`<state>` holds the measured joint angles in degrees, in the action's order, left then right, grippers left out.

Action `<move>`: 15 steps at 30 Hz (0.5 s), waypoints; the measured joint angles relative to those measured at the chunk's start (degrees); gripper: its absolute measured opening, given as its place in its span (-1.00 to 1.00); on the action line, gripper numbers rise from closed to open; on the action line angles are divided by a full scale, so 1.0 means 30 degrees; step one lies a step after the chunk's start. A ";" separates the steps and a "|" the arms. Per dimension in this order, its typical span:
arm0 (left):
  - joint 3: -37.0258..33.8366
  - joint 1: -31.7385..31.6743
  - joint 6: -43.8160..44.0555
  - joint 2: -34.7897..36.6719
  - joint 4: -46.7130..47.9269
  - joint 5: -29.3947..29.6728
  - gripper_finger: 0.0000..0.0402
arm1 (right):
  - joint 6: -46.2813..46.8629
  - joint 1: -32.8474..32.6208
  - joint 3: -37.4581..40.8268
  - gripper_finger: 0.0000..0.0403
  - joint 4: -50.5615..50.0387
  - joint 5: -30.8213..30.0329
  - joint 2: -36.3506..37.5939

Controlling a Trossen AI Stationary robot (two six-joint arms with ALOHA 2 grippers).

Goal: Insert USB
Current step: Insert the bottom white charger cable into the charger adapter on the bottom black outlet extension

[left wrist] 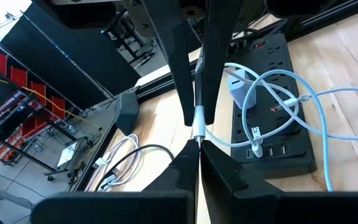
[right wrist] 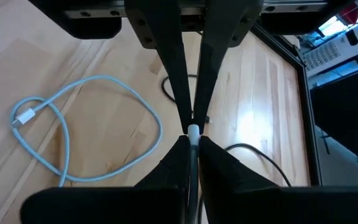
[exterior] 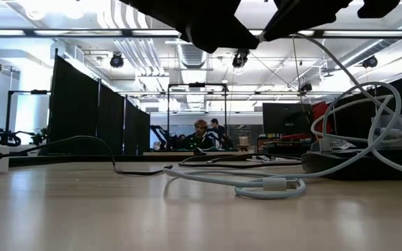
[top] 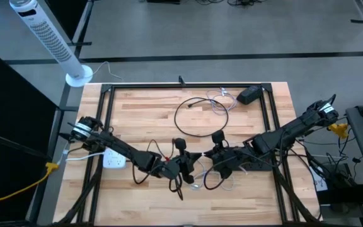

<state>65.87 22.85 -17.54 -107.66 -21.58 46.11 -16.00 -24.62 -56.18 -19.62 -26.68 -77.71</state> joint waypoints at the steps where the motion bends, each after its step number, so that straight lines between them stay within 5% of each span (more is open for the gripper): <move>1: 0.0000 0.0000 0.0000 0.0000 0.0000 0.0000 -1.00 | -0.0096 -0.0004 0.0000 -0.97 -0.0008 -0.0068 0.0000; 9: 0.0015 -0.0007 0.0282 -0.0015 0.0499 -0.0015 -0.94 | -0.2400 -0.0490 -0.0263 -0.97 -0.1292 -0.0675 0.0903; 15: 0.0015 -0.0022 0.0721 -0.0015 0.1078 -0.0027 -0.87 | -0.4356 -0.1372 -0.0929 -0.97 -0.5925 -0.0032 0.2824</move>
<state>65.91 22.79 -15.38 -107.70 -18.35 46.03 -29.06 -28.74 -58.97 -37.39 -26.78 -69.24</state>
